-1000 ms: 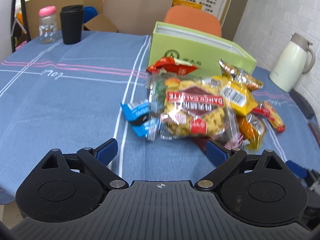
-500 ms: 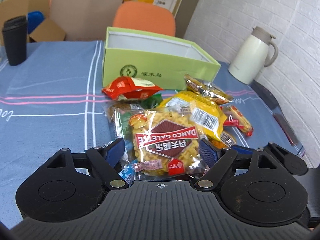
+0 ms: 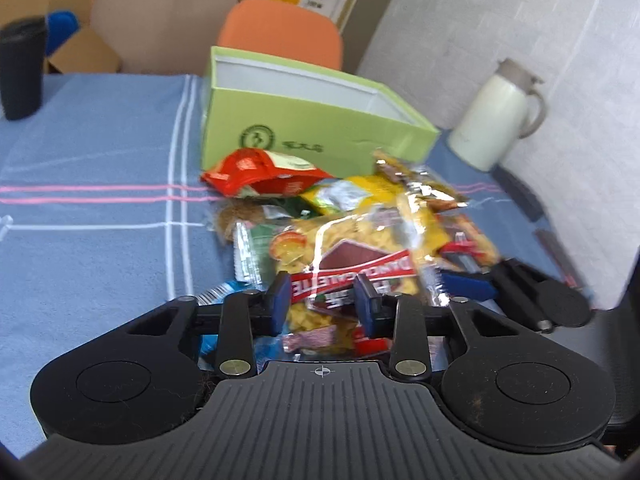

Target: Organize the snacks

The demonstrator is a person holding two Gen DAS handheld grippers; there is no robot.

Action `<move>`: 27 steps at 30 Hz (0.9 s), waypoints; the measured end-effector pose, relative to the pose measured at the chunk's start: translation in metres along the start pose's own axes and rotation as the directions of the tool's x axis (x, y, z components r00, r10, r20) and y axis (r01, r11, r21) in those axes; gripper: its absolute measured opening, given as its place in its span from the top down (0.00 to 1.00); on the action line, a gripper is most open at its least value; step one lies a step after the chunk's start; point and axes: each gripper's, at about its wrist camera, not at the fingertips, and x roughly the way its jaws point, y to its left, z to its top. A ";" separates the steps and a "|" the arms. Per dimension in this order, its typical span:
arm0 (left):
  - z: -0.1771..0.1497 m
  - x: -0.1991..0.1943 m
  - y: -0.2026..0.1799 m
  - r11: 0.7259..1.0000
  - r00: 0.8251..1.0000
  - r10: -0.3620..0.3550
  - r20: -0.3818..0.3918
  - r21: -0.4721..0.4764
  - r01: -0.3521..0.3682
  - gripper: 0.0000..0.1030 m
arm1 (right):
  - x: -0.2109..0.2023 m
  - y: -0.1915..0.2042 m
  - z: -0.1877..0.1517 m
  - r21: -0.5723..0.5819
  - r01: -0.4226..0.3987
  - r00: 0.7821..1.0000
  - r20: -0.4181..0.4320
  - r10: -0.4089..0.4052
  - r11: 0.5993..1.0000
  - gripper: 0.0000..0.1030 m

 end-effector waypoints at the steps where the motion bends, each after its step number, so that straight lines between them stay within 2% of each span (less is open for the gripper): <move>1: -0.002 -0.003 0.000 1.000 1.000 -0.010 0.001 -0.005 0.010 0.83 | -0.003 0.003 -0.001 0.008 -0.014 1.000 0.004 0.014 1.000 0.01; 7: -0.023 -0.015 -0.014 0.999 1.000 0.008 -0.012 0.040 -0.008 0.66 | -0.021 0.018 -0.016 0.106 -0.085 0.996 -0.007 0.086 0.991 0.01; 10: -0.034 -0.023 -0.017 0.998 1.000 0.004 -0.021 0.060 -0.003 0.64 | -0.028 0.029 -0.027 0.133 -0.132 0.990 -0.033 0.137 0.982 0.01; 13: -0.039 -0.033 -0.013 0.999 1.000 0.018 -0.017 0.050 -0.018 0.62 | -0.032 0.037 -0.040 0.161 -0.194 0.975 -0.080 0.208 0.968 0.01; 14: -0.040 -0.037 -0.011 0.999 0.999 0.028 -0.015 0.035 -0.028 0.60 | -0.035 0.038 -0.043 0.156 -0.177 0.977 -0.091 0.193 0.972 0.01; 16: -0.043 -0.050 -0.004 0.998 0.998 0.056 0.004 -0.011 -0.056 0.50 | -0.049 0.036 -0.045 0.121 -0.106 0.989 -0.087 0.117 0.987 0.01; 18: -0.046 -0.063 0.002 0.995 0.996 0.082 0.026 -0.050 -0.081 0.40 | -0.063 0.030 -0.040 0.101 -0.048 0.997 -0.051 0.053 0.994 0.01; 19: -0.048 -0.068 0.004 0.994 0.995 0.094 0.033 -0.067 -0.092 0.36 | -0.066 0.028 -0.035 0.091 -0.045 0.999 -0.023 0.048 0.995 0.01; 23: -0.059 -0.071 0.004 0.989 0.993 0.115 -0.005 -0.097 -0.115 0.35 | -0.045 0.029 -0.020 0.030 -0.074 0.997 0.010 0.074 0.997 0.01; 27: -0.068 -0.067 0.014 0.978 0.993 0.108 -0.039 -0.177 -0.114 0.37 | -0.011 0.036 -0.026 -0.033 -0.058 0.996 -0.075 0.055 0.998 0.01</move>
